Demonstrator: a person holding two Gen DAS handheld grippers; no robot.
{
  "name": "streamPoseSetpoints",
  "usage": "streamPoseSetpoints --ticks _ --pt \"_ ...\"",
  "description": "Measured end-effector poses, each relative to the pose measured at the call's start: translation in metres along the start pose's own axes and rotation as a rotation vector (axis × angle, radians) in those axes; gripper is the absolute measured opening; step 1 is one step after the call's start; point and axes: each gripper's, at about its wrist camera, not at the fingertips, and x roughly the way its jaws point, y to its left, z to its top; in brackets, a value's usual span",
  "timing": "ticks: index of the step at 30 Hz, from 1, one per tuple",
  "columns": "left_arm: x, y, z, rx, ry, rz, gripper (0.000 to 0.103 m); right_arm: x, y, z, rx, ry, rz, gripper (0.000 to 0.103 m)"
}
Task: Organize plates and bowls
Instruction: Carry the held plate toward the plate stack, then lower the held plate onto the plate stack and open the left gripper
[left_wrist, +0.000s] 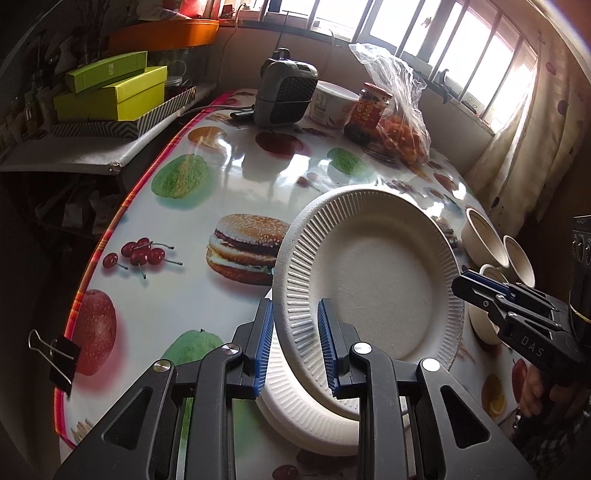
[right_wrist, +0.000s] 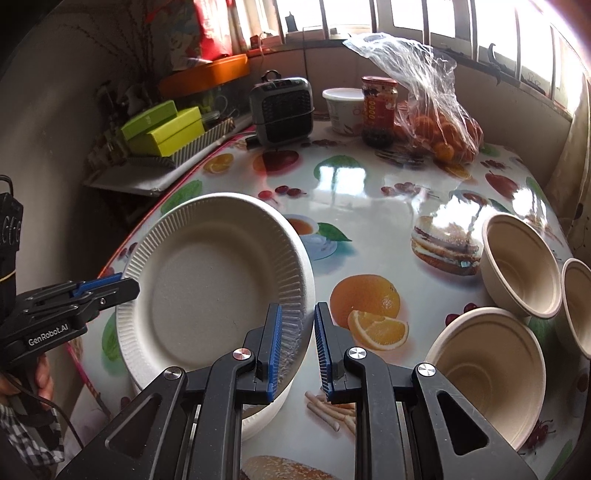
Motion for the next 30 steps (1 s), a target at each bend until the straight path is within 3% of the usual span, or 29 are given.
streamPoseSetpoints --ticks 10,30 --pt "0.006 0.010 -0.021 -0.017 0.037 0.001 0.025 0.009 0.008 -0.018 0.002 0.032 0.000 0.018" --pt "0.016 0.017 -0.032 -0.027 0.072 0.006 0.025 0.021 0.009 -0.026 0.012 0.064 0.004 0.018"
